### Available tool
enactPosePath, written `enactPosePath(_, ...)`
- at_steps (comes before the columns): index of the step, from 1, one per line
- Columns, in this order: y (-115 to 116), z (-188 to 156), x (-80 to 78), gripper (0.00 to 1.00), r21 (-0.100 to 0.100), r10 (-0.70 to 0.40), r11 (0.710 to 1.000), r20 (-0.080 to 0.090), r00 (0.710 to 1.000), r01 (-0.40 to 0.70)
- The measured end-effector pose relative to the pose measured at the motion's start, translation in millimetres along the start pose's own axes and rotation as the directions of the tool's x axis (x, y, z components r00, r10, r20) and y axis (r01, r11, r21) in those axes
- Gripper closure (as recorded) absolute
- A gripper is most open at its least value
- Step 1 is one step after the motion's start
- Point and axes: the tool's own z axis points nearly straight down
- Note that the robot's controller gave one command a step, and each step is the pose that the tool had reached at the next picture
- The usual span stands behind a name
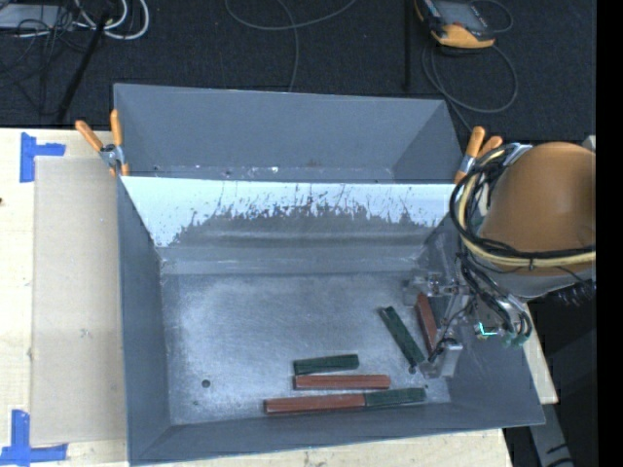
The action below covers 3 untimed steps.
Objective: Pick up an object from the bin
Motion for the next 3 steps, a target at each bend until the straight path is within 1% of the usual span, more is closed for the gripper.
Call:
enactPosePath(1, 67, 121, 12.2, 0.00, 0.000, -0.158, 0.987, 0.003, 0.987, 0.158)
enactPosePath(2, -6, 152, 3.6, 0.00, 0.007, -0.184, 0.983, 0.029, 0.983, 0.183)
enactPosePath(3, 32, 138, 3.7, 0.00, 0.003, -0.168, 0.986, 0.015, 0.986, 0.168)
